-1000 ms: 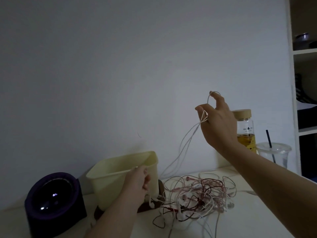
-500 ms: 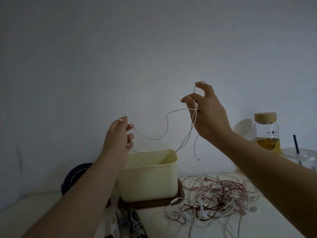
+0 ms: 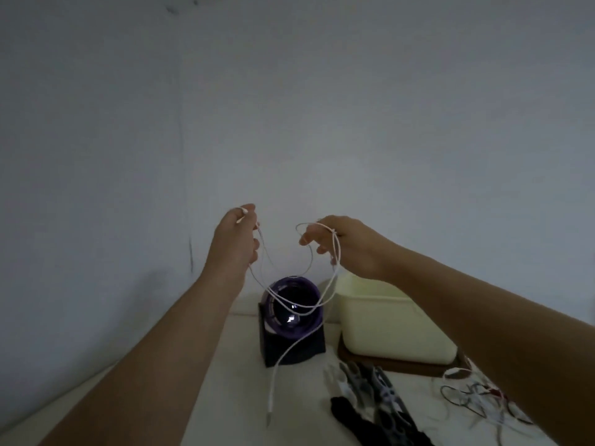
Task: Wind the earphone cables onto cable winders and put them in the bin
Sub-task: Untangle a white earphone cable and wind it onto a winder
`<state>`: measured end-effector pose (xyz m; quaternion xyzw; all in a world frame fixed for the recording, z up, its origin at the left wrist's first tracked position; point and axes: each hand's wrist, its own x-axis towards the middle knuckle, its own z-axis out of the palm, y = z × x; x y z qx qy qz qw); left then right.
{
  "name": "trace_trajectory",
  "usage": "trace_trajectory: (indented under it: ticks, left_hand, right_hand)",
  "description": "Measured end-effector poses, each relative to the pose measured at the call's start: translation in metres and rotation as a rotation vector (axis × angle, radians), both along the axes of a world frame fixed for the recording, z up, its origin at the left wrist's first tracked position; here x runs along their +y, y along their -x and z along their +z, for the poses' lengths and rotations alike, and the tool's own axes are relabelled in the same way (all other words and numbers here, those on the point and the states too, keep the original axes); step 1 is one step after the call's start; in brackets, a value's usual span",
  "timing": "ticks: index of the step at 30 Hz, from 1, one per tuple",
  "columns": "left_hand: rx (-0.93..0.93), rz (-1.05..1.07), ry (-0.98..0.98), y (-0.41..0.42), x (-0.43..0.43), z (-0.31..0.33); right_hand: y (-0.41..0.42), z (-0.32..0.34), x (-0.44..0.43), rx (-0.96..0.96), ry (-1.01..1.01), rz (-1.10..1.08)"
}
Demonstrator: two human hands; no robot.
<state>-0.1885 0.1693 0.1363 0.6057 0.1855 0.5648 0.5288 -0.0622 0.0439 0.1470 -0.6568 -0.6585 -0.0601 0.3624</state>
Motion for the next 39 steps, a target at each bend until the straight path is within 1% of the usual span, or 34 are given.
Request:
trace_trajectory:
  ticks: [1, 4, 6, 8, 9, 11, 12, 14, 16, 18, 20, 25, 28, 30, 31, 33, 35, 36, 37, 39]
  left_hand:
    - [0.022, 0.045, -0.017, 0.011, 0.008, -0.002]
    - [0.085, 0.143, -0.050, 0.037, 0.029, -0.006]
    - [0.170, 0.186, -0.064, 0.052, 0.043, -0.014]
    - [0.309, 0.207, -0.066, 0.059, 0.055, -0.024]
    - [0.402, 0.216, -0.056, 0.062, 0.063, -0.031]
    - [0.612, 0.215, -0.015, 0.063, 0.078, -0.047]
    - [0.717, 0.188, 0.015, 0.062, 0.084, -0.056]
    - [0.927, 0.112, 0.053, 0.061, 0.093, -0.072]
    - [1.125, 0.047, 0.035, 0.060, 0.096, -0.083]
    - [1.256, 0.034, -0.001, 0.057, 0.094, -0.094]
    - [1.259, 0.064, 0.010, 0.053, 0.095, -0.103]
    - [1.097, 0.269, -0.002, 0.052, 0.118, -0.123]
    - [1.165, 0.285, -0.069, 0.047, 0.118, -0.131]
    - [1.196, 0.315, -0.117, 0.039, 0.113, -0.134]
    - [1.159, 0.361, -0.152, 0.032, 0.108, -0.134]
    - [0.984, 0.402, -0.252, 0.016, 0.089, -0.130]
    - [0.806, 0.306, -0.400, -0.001, 0.058, -0.121]
    - [0.757, 0.216, -0.458, -0.011, 0.040, -0.116]
    - [0.735, 0.114, -0.509, -0.019, 0.021, -0.110]
    - [0.761, -0.101, -0.587, -0.035, -0.008, -0.105]
  right_hand:
    - [0.008, -0.003, 0.011, 0.026, 0.051, 0.012]
    - [0.017, -0.013, 0.040, 0.009, 0.233, -0.008]
    - [0.018, -0.021, 0.053, -0.082, 0.457, -0.076]
    - [0.017, -0.028, 0.057, -0.204, 0.708, -0.182]
    - [0.016, -0.033, 0.059, -0.215, 0.810, -0.208]
    - [0.011, -0.039, 0.057, -0.169, 0.887, -0.187]
    - [0.008, -0.041, 0.055, -0.102, 0.884, -0.156]
    - [-0.001, -0.040, 0.050, 0.163, 0.893, -0.045]
    - [-0.011, -0.036, 0.039, 0.412, 0.894, 0.067]
    - [-0.021, -0.037, 0.031, 0.546, 0.852, 0.143]
    - [-0.030, -0.040, 0.024, 0.636, 0.745, 0.157]
    - [-0.050, -0.058, 0.006, 0.683, 0.470, -0.003]
    - [-0.056, -0.075, -0.004, 0.793, 0.393, 0.012]
    - [-0.058, -0.085, -0.006, 0.834, 0.363, 0.031]
    - [-0.058, -0.090, -0.005, 0.847, 0.349, 0.045]
    - [-0.059, -0.097, -0.005, 0.857, 0.329, 0.090]
    - [-0.059, -0.102, -0.003, 0.862, 0.307, 0.129]
    - [-0.062, -0.105, -0.002, 0.883, 0.285, 0.141]
    - [-0.064, -0.107, 0.000, 0.913, 0.250, 0.147]
    - [-0.070, -0.112, 0.004, 0.969, 0.150, 0.142]
